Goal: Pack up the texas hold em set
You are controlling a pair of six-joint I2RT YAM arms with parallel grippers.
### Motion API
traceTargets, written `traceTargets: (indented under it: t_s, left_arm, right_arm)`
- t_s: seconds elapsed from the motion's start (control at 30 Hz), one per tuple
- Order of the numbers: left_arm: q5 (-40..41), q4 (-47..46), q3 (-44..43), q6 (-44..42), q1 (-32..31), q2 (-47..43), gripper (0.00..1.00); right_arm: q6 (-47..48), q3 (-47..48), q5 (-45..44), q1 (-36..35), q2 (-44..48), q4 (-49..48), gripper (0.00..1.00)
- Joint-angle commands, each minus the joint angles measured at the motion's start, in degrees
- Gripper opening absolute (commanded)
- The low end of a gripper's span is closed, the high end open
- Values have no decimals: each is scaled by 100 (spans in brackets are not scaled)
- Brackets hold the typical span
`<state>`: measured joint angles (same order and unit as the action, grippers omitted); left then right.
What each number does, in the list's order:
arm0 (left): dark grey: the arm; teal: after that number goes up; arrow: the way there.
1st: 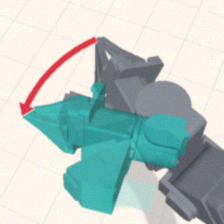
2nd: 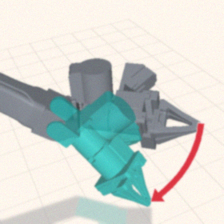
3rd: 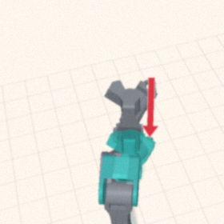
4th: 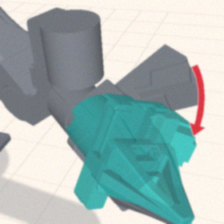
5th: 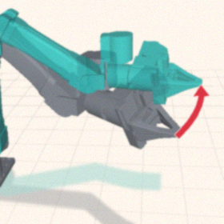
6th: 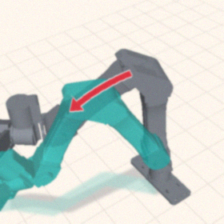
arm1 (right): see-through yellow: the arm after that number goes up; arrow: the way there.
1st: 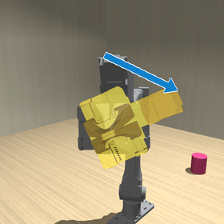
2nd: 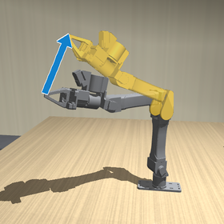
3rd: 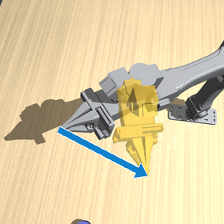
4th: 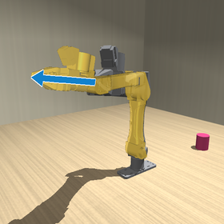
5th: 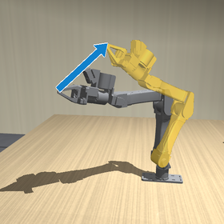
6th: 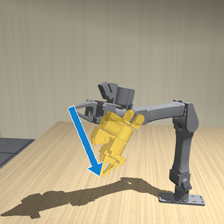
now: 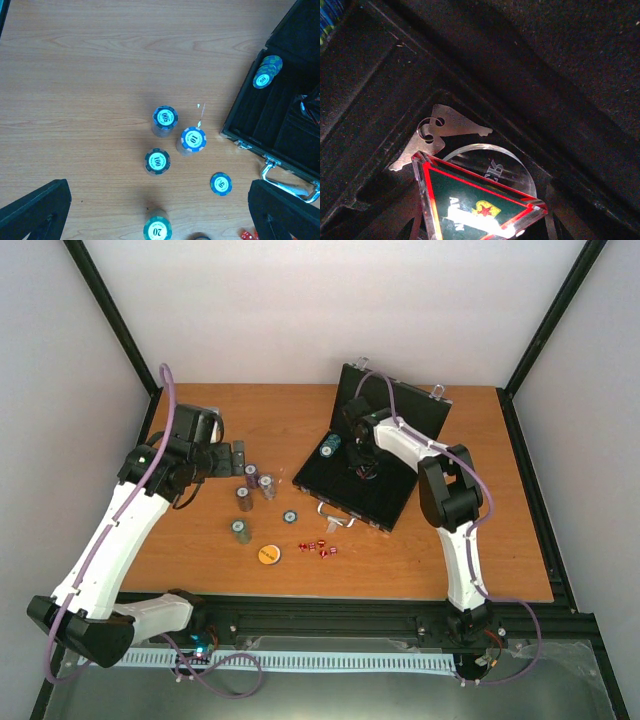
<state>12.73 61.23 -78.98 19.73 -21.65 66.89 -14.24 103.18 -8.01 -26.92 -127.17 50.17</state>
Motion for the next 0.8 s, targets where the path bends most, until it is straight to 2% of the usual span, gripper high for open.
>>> traceTargets:
  t_s: [0.0, 0.17, 0.3, 0.63, 0.77]
  left_arm:
    - [-106, -124, -214, 69, 12, -1, 100]
    - [-111, -107, -223, 73, 13, -9, 100]
    - [-80, -81, -219, 72, 12, -26, 100]
    - [-68, -99, -217, 92, 12, -53, 100]
    - [-69, -111, -198, 81, 12, -60, 100]
  right_arm:
    - [-20, -97, -127, 68, 90, 59, 33]
    - [-42, -35, -18, 73, -38, -20, 35]
    - [-46, 122, 7, 73, -123, 12, 42]
    - [-60, 282, 95, 76, -93, 41, 80]
    - [-66, 356, 83, 73, -26, 96, 86]
